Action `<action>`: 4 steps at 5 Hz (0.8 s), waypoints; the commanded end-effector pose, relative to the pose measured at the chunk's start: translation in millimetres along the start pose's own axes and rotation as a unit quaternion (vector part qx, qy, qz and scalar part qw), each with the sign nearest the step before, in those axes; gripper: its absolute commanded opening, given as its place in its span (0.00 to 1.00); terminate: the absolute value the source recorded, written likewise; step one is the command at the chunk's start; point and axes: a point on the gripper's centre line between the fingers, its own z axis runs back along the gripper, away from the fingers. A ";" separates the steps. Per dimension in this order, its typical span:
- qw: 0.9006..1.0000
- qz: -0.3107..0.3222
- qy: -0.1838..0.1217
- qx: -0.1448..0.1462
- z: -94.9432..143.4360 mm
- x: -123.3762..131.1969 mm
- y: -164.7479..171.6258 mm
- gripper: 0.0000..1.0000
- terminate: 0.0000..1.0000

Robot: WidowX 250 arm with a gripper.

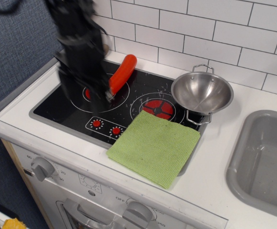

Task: Slide the towel towards the left side of the stove.

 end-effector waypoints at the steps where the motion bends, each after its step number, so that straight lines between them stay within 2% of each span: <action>1: 0.998 -0.044 -0.020 0.033 -11.5 8.9 -45.9 1.00 0.00; 2: 0.998 -0.049 -0.032 0.029 -10.7 19.7 -59.4 1.00 0.00; 4: 0.999 -0.028 -0.038 0.007 -13.2 49.7 -69.8 1.00 0.00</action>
